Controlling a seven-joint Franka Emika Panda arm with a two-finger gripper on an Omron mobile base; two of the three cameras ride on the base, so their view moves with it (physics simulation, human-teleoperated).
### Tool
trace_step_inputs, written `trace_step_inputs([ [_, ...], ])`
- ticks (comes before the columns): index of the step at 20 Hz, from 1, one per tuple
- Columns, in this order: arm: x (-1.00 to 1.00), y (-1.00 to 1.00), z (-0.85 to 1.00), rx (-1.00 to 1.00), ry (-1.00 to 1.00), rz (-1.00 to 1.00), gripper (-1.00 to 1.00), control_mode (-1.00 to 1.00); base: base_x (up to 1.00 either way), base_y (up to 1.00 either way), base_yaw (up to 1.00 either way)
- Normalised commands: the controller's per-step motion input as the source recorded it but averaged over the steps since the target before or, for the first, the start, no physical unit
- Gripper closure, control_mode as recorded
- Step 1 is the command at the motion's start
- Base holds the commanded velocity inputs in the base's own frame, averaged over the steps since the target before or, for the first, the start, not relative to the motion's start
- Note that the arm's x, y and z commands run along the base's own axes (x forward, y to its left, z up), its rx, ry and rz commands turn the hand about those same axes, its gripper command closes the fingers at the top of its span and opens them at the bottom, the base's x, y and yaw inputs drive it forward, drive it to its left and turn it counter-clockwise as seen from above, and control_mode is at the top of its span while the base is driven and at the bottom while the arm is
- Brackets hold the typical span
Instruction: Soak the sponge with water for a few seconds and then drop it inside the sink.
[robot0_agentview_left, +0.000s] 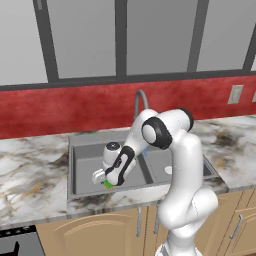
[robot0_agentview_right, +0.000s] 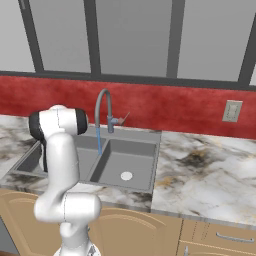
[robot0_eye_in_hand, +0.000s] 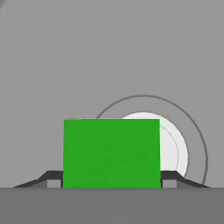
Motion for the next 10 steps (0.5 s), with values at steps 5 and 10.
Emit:
trace_step_inputs([
  [5,0.00,0.00,0.00,0.00,0.00,0.00,-1.00,-1.00,0.00,0.00,0.00],
  [10,0.00,-0.01,0.17,0.00,0.00,0.00,-1.00,-1.00,0.00,0.00,0.00],
])
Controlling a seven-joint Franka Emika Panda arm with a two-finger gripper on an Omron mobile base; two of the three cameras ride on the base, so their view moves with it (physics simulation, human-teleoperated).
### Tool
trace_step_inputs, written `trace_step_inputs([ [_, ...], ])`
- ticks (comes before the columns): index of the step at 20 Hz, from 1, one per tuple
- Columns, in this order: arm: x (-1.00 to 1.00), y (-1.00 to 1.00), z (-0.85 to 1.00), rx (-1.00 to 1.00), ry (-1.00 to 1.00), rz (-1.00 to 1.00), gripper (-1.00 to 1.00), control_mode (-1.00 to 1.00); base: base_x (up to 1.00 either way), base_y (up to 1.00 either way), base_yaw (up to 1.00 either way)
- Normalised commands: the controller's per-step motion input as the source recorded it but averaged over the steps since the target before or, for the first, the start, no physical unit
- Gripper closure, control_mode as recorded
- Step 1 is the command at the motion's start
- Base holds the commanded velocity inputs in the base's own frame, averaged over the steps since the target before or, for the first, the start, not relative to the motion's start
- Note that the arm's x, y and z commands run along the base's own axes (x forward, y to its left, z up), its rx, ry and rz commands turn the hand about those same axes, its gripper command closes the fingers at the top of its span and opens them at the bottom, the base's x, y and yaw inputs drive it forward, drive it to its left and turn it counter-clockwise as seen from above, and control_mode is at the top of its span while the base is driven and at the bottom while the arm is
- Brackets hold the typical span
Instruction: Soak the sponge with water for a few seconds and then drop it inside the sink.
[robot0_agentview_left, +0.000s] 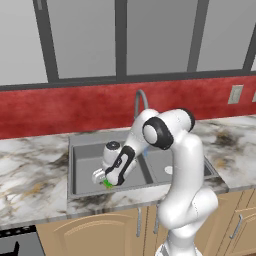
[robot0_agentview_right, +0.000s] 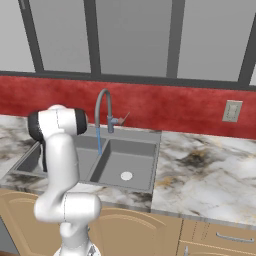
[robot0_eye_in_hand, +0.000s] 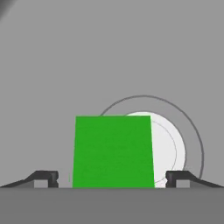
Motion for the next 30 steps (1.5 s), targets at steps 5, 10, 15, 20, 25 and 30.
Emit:
trace_step_inputs([
  [5,-0.12,-0.08,0.57,0.05,-0.02,0.00,-1.00,-1.00,0.00,0.00,0.00],
  [10,-0.31,-0.06,0.66,0.09,-0.04,0.00,-1.00,-1.00,0.00,0.00,0.00],
  [15,-0.13,-0.02,0.66,0.04,-0.01,0.00,-1.00,-1.00,0.00,0.00,0.00],
  [20,0.29,0.00,0.69,-0.01,0.04,0.02,-1.00,-1.00,0.00,0.00,0.00],
  [25,0.36,0.00,0.78,-0.05,0.13,0.05,-1.00,-1.00,0.00,0.00,0.00],
  [30,-0.01,0.00,0.74,-0.01,0.10,0.07,-1.00,-1.00,0.00,0.00,0.00],
])
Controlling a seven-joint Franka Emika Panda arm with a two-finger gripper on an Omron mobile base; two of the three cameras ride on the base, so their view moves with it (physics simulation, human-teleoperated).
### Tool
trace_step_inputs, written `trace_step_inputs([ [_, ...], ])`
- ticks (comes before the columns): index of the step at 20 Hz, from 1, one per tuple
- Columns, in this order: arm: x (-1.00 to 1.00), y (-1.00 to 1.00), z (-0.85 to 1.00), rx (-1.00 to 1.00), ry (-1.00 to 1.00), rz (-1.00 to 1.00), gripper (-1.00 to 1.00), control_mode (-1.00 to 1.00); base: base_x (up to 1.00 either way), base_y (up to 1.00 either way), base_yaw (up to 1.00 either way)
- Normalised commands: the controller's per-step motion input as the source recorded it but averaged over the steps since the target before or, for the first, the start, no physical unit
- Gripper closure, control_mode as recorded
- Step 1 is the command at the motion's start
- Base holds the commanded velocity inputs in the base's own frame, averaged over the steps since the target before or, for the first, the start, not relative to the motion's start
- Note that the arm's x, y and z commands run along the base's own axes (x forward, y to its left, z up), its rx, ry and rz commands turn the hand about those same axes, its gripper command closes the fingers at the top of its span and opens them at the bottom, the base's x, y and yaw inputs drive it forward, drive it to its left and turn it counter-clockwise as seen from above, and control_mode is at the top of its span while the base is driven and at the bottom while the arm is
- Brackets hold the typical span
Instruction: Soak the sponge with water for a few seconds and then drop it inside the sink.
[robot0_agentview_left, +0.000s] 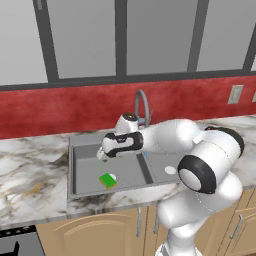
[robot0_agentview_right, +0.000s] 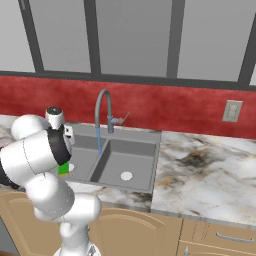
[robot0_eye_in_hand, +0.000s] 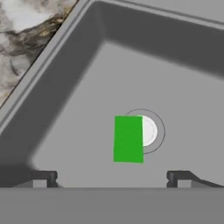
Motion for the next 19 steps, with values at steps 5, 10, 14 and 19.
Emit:
trace_step_inputs([
  [5,-0.11,0.00,0.72,0.00,0.07,0.08,-1.00,-1.00,0.00,0.00,0.00],
  [10,-0.35,0.00,0.48,0.00,0.06,0.08,-1.00,-1.00,0.00,0.00,0.00],
  [14,-0.52,0.00,0.27,0.00,0.01,0.07,-1.00,-1.00,0.00,0.00,0.00],
  [19,-0.58,0.00,0.19,0.00,0.00,0.07,-1.00,-1.00,0.00,0.00,0.00],
])
